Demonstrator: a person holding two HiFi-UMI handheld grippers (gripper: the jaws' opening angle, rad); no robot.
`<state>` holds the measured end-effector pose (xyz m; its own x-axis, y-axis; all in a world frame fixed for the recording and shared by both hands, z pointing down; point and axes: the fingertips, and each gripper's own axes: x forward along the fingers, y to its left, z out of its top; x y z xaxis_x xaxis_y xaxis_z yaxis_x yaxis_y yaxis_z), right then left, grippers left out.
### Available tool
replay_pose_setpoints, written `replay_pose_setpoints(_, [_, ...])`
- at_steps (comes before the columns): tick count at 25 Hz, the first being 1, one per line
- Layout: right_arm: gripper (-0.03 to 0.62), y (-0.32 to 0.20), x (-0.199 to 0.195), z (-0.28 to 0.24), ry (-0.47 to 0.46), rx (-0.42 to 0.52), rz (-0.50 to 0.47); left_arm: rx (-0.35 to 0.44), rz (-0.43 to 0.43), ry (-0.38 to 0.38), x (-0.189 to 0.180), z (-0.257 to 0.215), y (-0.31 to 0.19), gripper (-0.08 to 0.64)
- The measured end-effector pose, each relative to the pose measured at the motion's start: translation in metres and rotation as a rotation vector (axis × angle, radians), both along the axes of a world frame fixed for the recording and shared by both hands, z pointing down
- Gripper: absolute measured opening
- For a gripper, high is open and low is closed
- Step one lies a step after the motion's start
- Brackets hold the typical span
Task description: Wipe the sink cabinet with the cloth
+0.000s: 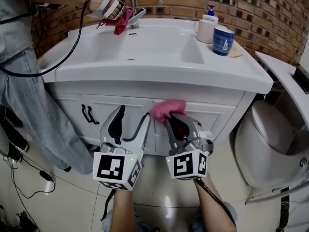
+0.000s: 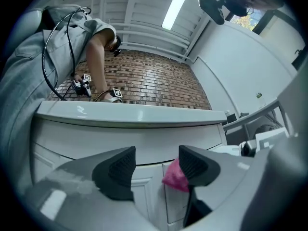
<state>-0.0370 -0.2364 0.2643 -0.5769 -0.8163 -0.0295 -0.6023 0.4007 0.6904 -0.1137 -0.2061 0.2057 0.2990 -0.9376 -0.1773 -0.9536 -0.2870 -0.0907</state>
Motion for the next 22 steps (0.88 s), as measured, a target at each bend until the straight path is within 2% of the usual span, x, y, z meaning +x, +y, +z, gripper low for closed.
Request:
replay_pose_setpoints(3, [0.034, -0.010, -0.020, 0.014, 0.029, -0.029, -0.020, 0.001, 0.000, -0.015, 0.003, 0.000, -0.002, 0.284])
replay_pose_setpoints(6, [0.034, -0.022, -0.016, 0.016, 0.017, -0.041, 0.014, -0.004, 0.002, -0.039, 0.004, 0.003, -0.007, 0.284])
replay_pose_setpoints(8, [0.034, -0.025, -0.009, 0.015, 0.048, -0.024, 0.031, -0.004, 0.003, -0.047, 0.006, 0.003, -0.010, 0.284])
replay_pose_setpoints(11, [0.034, -0.027, 0.015, 0.027, 0.117, -0.020, 0.088, -0.012, 0.006, -0.047, 0.009, 0.008, -0.014, 0.284])
replay_pose_setpoints(18, [0.035, -0.030, 0.089, 0.027, 0.110, -0.055, 0.230, -0.016, 0.051, -0.054, 0.029, 0.010, -0.017, 0.284])
replay_pose_setpoints(22, [0.035, -0.029, 0.126, 0.026, 0.158, -0.064, 0.297, -0.019, 0.062, -0.079, 0.032, 0.012, -0.015, 0.284])
